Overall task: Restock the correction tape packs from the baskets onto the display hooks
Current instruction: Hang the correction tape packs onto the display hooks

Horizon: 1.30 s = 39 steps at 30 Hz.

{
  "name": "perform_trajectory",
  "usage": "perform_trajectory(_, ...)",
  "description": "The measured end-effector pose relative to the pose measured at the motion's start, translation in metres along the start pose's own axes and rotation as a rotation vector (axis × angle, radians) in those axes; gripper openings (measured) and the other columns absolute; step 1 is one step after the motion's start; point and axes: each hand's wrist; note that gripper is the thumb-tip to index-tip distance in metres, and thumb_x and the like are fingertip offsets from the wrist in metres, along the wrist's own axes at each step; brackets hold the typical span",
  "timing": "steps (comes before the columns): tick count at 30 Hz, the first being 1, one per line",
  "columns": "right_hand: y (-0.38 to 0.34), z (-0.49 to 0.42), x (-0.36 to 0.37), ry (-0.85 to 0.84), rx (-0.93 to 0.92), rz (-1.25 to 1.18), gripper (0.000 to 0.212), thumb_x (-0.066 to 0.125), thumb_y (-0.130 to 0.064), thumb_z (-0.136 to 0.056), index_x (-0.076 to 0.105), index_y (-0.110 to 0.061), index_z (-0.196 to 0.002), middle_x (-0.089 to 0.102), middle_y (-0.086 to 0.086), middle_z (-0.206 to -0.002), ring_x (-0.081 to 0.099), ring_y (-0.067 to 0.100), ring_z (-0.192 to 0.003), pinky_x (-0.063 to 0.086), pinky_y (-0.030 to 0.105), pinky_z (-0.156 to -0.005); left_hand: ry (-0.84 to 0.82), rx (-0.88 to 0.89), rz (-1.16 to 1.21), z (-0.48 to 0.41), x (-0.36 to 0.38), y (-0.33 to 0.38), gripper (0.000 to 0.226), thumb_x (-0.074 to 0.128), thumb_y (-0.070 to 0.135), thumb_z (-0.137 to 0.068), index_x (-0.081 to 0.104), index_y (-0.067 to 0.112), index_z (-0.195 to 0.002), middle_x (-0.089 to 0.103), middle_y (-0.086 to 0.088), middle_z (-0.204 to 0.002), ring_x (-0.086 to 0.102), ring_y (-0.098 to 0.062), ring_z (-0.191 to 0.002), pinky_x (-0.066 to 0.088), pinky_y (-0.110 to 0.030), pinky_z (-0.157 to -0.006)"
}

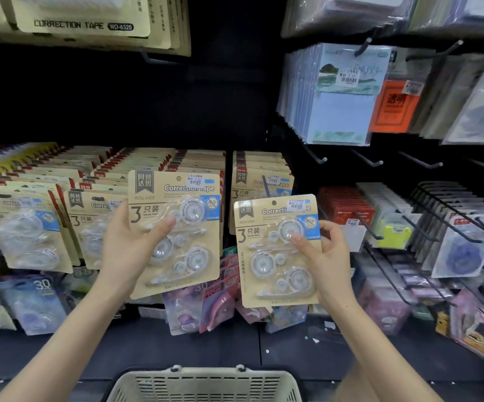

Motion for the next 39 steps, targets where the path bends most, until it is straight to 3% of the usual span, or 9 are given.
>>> perform_trajectory(3,0.002,-0.002,0.006,0.031,0.006,0.05,0.033,0.076,-0.018,-0.084,0.053,-0.021,-0.107,0.075,0.003,-0.091,0.072,0.018,-0.089,0.055,0.038,-0.083,-0.002,-0.004,-0.008,-0.002,0.0,0.0,0.046,0.077,0.018,-0.081,0.052,0.046,-0.107,0.067,0.021,-0.111,0.062,-0.003,-0.111,0.047,-0.034,-0.101)
perform_trajectory(7,0.008,-0.01,0.015,0.074,0.029,0.064,0.025,0.073,-0.022,-0.088,0.052,-0.028,-0.101,0.071,0.002,-0.103,0.068,0.015,-0.095,0.053,0.033,-0.083,0.008,0.012,0.014,-0.001,0.004,0.003,0.047,0.073,0.008,-0.085,0.043,0.043,-0.093,0.059,0.036,-0.085,0.051,0.032,-0.08,0.037,0.006,-0.071)
perform_trajectory(12,0.024,-0.043,0.04,0.099,0.069,-0.02,0.018,0.067,-0.02,-0.093,0.055,-0.03,-0.102,0.07,-0.004,-0.103,0.066,0.013,-0.097,0.053,0.031,-0.086,0.009,0.017,-0.001,-0.006,-0.003,-0.008,0.044,0.077,0.015,-0.081,0.056,0.043,-0.107,0.07,0.021,-0.108,0.064,0.0,-0.106,0.048,-0.025,-0.091)
perform_trajectory(15,0.038,-0.065,0.061,0.194,0.09,-0.055,0.012,0.067,-0.022,-0.093,0.062,-0.03,-0.1,0.069,-0.008,-0.104,0.064,0.012,-0.099,0.051,0.035,-0.09,0.016,0.025,-0.017,-0.003,0.001,-0.006,0.043,0.076,0.013,-0.081,0.053,0.042,-0.102,0.066,0.037,-0.096,0.06,0.017,-0.096,0.046,-0.014,-0.09)
perform_trajectory(19,0.052,-0.088,0.076,0.243,0.145,-0.108,0.031,0.064,-0.028,-0.095,0.062,-0.018,-0.124,0.068,-0.005,-0.117,0.063,0.013,-0.108,0.048,0.035,-0.094,0.015,0.004,-0.023,-0.001,0.002,-0.012,0.041,0.077,0.013,-0.081,0.058,0.038,-0.108,0.071,0.019,-0.105,0.065,0.003,-0.102,0.049,-0.022,-0.086)
perform_trajectory(23,0.056,-0.091,0.072,0.272,0.22,0.153,0.051,0.061,-0.044,-0.094,0.045,-0.02,-0.135,0.058,-0.001,-0.104,0.058,0.024,-0.101,0.046,0.041,-0.09,0.017,0.005,-0.018,0.0,0.003,-0.009,0.042,0.077,0.013,-0.081,0.056,0.04,-0.105,0.069,0.031,-0.097,0.062,0.013,-0.095,0.047,-0.006,-0.073)
perform_trajectory(28,0.026,-0.036,0.06,0.167,0.182,0.45,0.045,0.047,-0.044,-0.1,0.043,-0.019,-0.137,0.062,0.0,-0.124,0.061,0.022,-0.107,0.042,0.033,-0.082,-0.034,0.006,0.0,0.005,0.006,0.0,0.046,0.075,0.009,-0.081,0.05,0.043,-0.1,0.063,0.045,-0.086,0.057,0.024,-0.088,0.045,-0.002,-0.07)
perform_trajectory(34,-0.024,0.018,0.056,-0.323,0.058,-0.137,0.035,0.068,-0.033,-0.085,0.06,-0.018,-0.115,0.074,0.003,-0.109,0.07,0.017,-0.102,0.056,0.034,-0.089,-0.21,-0.082,0.06,0.021,0.026,0.005,0.051,0.084,0.027,-0.068,0.059,0.029,-0.112,0.074,0.011,-0.106,0.069,-0.007,-0.101,0.055,-0.035,-0.092)
perform_trajectory(39,-0.012,0.017,0.033,-0.163,-0.004,-0.207,0.031,0.076,-0.021,-0.083,0.064,-0.026,-0.111,0.071,0.008,-0.115,0.067,0.028,-0.109,0.051,0.052,-0.097,-0.248,0.155,-0.544,0.024,0.043,-0.003,0.062,0.056,0.073,-0.078,0.059,0.021,-0.113,0.066,0.015,-0.108,0.061,-0.009,-0.099,0.046,-0.03,-0.085)
Point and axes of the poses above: each hand's wrist, its own z-axis away from the middle knuckle, its own x-axis out of the palm, y = z × x
